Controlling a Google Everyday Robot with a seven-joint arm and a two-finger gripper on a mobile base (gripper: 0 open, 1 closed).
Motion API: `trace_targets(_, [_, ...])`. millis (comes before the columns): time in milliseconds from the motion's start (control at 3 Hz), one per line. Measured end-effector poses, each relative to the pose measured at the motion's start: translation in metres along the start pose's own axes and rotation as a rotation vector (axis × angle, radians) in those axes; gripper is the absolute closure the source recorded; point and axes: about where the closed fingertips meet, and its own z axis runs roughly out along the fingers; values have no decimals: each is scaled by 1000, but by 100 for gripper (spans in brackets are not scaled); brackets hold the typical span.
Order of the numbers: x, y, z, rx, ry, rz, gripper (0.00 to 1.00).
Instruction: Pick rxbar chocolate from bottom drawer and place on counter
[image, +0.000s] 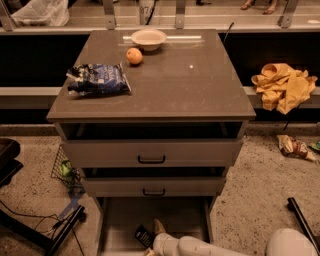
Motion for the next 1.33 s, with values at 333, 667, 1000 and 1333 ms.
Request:
trace_targets(333, [11,-3,18,-6,64,-3,0])
trace_targets(667, [24,-6,35,-15,139,-12,0])
trace_targets(1000, [41,-3,47,-39,183,2,12])
trace_targets(1333, [45,2,50,-53,191,17,36])
